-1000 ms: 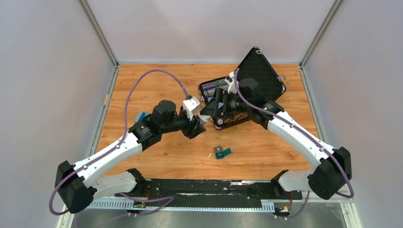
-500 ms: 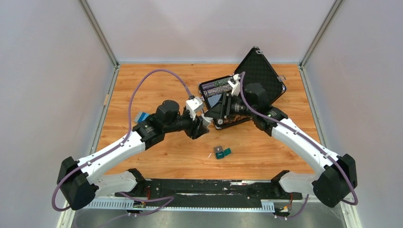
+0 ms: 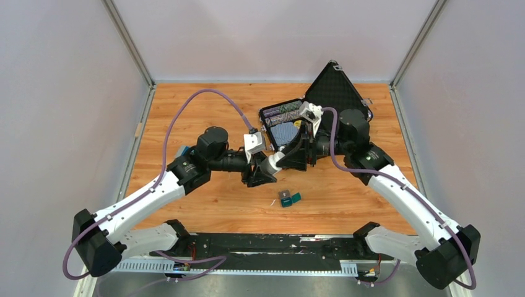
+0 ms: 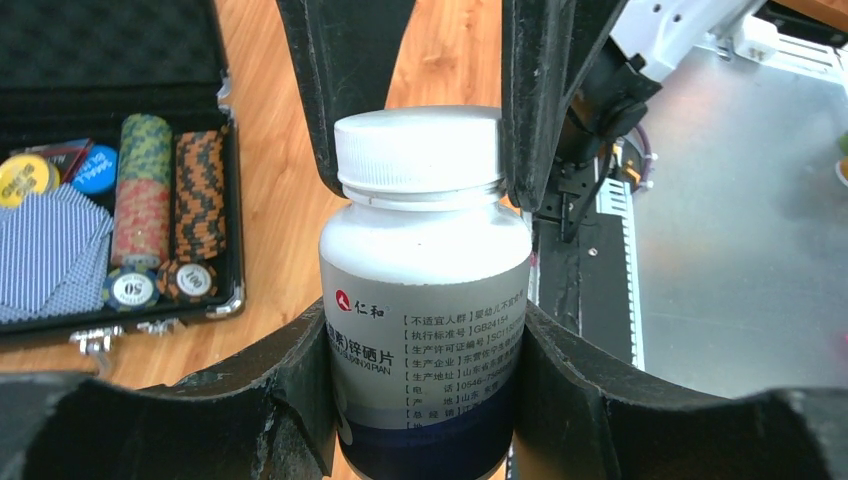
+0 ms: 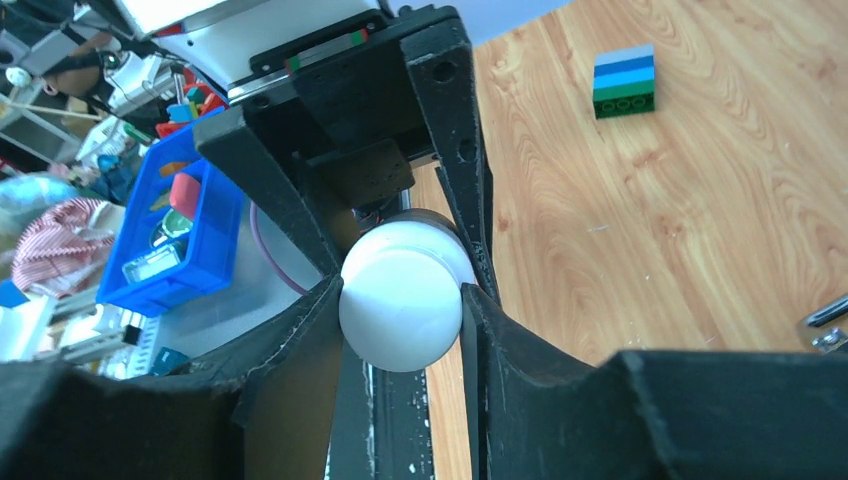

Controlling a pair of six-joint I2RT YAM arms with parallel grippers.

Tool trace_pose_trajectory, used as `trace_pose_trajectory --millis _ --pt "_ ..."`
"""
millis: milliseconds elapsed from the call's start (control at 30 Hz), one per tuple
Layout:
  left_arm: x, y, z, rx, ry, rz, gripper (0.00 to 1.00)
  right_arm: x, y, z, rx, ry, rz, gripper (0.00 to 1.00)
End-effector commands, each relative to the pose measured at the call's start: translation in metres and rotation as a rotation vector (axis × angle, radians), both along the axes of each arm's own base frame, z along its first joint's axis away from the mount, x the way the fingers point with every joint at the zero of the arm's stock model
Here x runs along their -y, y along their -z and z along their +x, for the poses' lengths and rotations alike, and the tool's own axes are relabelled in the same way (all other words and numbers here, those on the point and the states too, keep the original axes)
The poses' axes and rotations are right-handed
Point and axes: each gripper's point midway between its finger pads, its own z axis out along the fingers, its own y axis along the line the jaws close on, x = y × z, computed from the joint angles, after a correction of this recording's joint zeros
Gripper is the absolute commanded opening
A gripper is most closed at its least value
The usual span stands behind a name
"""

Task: Sort the pills into containers

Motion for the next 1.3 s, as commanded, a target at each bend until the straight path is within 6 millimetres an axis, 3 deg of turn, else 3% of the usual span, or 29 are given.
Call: trace_pose_trajectory --millis 0,100,233,400,433,467,567,633,733,867,1167,1267 --pt "0.007 -0.033 -0.014 0.102 0.158 -0.072 0.00 0.006 -0.035 -0.014 0.241 -0.069 0.054 0.16" --pt "0.013 -0.034 -0.012 0.105 0.178 -0.082 0.00 0.007 -0.035 -0.011 0.287 -0.062 0.050 0.18" --pt "0.017 -0.026 0.007 0.116 0.112 -0.054 0.00 0.004 -0.032 0.005 0.214 0.010 0.023 0.33" --pt "0.019 -0.024 0.017 0.145 0.081 -0.059 0.00 0.000 -0.032 0.018 0.093 0.094 0.025 0.25" --pt "0.020 -0.023 0.016 0.140 0.091 -0.062 0.00 0.000 -0.032 0.017 0.093 0.090 0.029 0.30" --pt "0.020 -0.024 0.016 0.137 0.093 -0.067 0.00 0.000 -0.031 0.018 0.099 0.090 0.029 0.42" --pt "0.020 -0.025 0.021 0.133 0.068 -0.067 0.00 0.001 -0.026 0.030 0.070 0.160 0.005 0.88" --pt "0.019 -0.025 0.027 0.144 0.035 -0.063 0.00 0.003 -0.028 0.038 -0.004 0.229 -0.013 1.00" --pt "0.017 -0.026 0.037 0.162 -0.021 -0.050 0.00 0.006 -0.034 0.053 -0.189 0.363 -0.028 1.00" --pt "0.015 -0.028 0.050 0.180 -0.085 -0.036 0.00 0.010 -0.021 0.069 -0.396 0.540 -0.045 0.94" --pt "0.009 -0.030 0.071 0.196 -0.209 -0.022 0.00 0.010 -0.006 0.069 -0.495 0.639 -0.073 0.92" --pt "0.009 -0.031 0.072 0.192 -0.218 -0.026 0.00 0.008 0.000 0.069 -0.514 0.633 -0.088 0.84"
